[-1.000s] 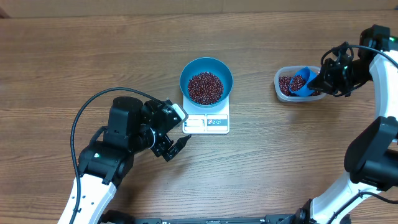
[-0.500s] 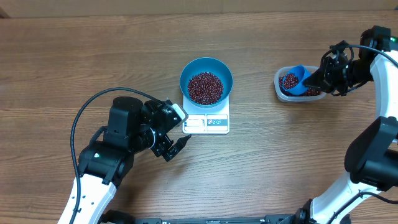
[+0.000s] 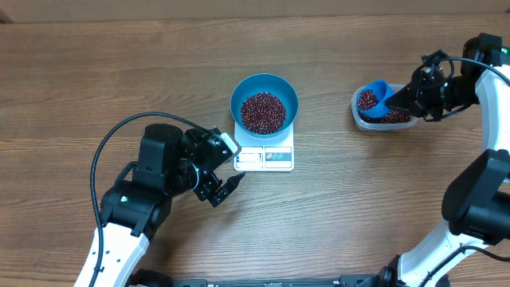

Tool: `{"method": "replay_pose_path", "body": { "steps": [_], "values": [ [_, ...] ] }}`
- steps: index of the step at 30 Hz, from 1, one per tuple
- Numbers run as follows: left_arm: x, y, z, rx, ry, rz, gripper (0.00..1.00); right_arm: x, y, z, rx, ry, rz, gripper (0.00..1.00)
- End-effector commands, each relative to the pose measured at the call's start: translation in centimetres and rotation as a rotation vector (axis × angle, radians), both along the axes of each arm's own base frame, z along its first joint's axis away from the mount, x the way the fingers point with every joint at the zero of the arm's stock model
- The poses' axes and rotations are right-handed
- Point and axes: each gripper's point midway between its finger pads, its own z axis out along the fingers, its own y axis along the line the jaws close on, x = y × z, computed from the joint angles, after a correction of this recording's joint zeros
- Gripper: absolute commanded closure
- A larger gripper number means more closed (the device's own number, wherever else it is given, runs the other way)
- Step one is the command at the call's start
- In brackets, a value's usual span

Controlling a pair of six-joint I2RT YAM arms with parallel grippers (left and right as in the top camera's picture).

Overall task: Scoop item into bowl and weigh 150g on scale
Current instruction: 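Dip the scoop into the red beans and drag it to fill, then lift the filled scoop with the right gripper and tip it over the bowl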

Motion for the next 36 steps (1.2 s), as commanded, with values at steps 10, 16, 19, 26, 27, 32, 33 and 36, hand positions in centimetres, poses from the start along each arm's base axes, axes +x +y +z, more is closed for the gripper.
{"method": "replay_pose_path", "body": {
  "steps": [10, 16, 19, 26, 27, 32, 33, 36],
  "values": [
    [-0.1, 0.0, -0.1, -0.012, 0.011, -0.001, 0.00, 0.8, 1.3, 4.0, 0.091, -0.159, 0.050, 0.96],
    [-0.1, 0.0, -0.1, -0.012, 0.011, -0.001, 0.01, 0.6, 2.1, 6.2, 0.124, -0.224, 0.063, 0.96],
    [-0.1, 0.0, -0.1, -0.012, 0.011, -0.001, 0.00, 0.0, 2.9, 7.9, 0.123, -0.261, 0.079, 0.96],
    [-0.1, 0.0, -0.1, -0.012, 0.011, -0.001, 0.00, -1.3, 6.1, 10.7, 0.113, -0.335, 0.161, 0.96],
    [-0.1, 0.0, -0.1, -0.012, 0.011, -0.001, 0.00, -1.5, 6.8, 11.1, 0.112, -0.347, 0.180, 0.96],
    [-0.1, 0.0, -0.1, -0.012, 0.011, -0.001, 0.00, -2.1, 10.9, 12.3, 0.113, -0.407, 0.293, 0.96],
    [-0.1, 0.0, -0.1, -0.012, 0.011, -0.001, 0.00, -2.1, 11.7, 12.4, 0.118, -0.410, 0.308, 0.96],
    [-0.1, 0.0, -0.1, -0.012, 0.011, -0.001, 0.00, -2.1, 14.2, 12.7, 0.130, -0.430, 0.357, 0.96]
  ]
}}
